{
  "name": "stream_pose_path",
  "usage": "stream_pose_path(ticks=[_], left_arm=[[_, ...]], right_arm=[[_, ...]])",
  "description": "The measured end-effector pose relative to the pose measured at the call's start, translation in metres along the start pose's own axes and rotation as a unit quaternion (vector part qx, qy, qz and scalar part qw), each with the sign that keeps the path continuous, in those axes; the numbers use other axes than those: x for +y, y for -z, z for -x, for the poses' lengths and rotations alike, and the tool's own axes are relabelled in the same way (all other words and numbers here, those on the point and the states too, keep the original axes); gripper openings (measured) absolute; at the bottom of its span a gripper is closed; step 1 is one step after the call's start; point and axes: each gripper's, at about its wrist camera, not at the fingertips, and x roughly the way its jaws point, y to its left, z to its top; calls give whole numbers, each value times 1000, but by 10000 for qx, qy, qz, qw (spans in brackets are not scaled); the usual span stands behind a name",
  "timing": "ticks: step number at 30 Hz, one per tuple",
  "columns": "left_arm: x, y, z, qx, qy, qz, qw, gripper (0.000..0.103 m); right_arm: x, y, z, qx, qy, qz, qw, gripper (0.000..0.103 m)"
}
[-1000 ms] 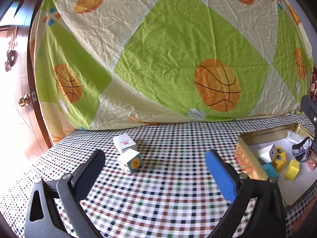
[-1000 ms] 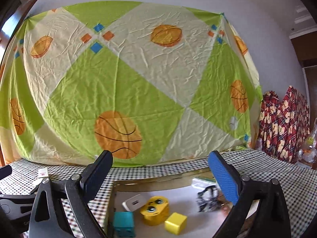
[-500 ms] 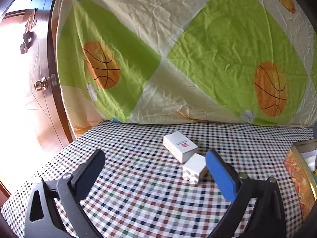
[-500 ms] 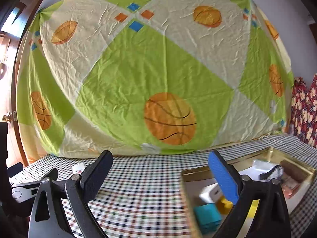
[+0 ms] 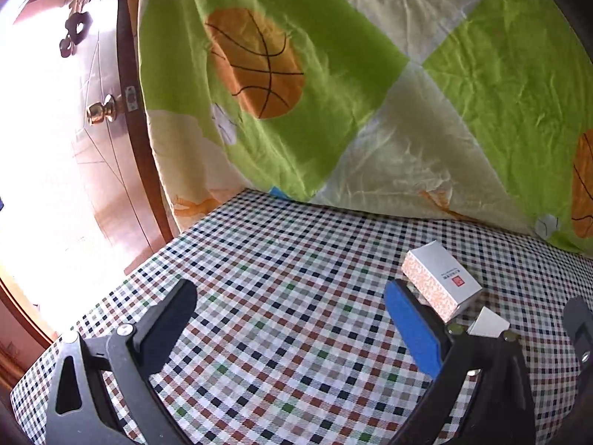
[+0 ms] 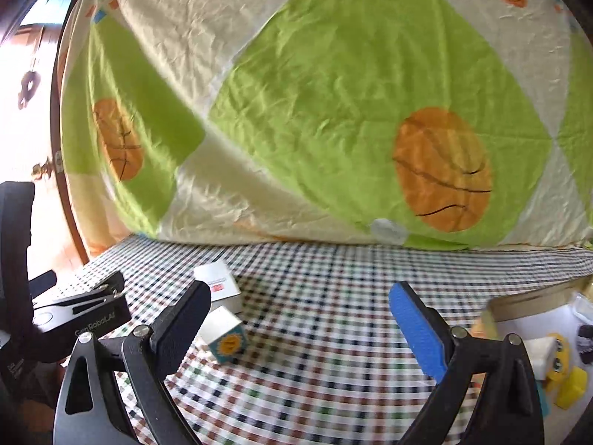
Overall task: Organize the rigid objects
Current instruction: 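Grasp the white sun-print block with the right tool while the left tool grasps the white box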
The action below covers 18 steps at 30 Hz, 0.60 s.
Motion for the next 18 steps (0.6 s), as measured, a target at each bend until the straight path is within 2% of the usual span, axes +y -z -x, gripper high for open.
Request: stream_pose_path(ticks=[4,5,7,11,14,18], left_arm=[[11,-1,-21,462,32,238,9986,102],[15,0,-27,602,62,344,9976,102],[20,1,-34,753,79,500,9959,102],[25,4,-38,848,92,657,9942,102],[24,4,-39,887,160,634,9939,102],[20,3,-42,915,285,523,9940,102]], right_arm=[[27,1,-36,871,-533,575,9931,98],[32,2,-43,1141,-530,621,9901,98],[38,5,-58,1488,-730,736,9834,85],[45,12,-87,2191,-866,785,9687,67],[45,13,-86,2155,-818,834,9695,53],[35,10,-79,1977,-682,594,9761,53]])
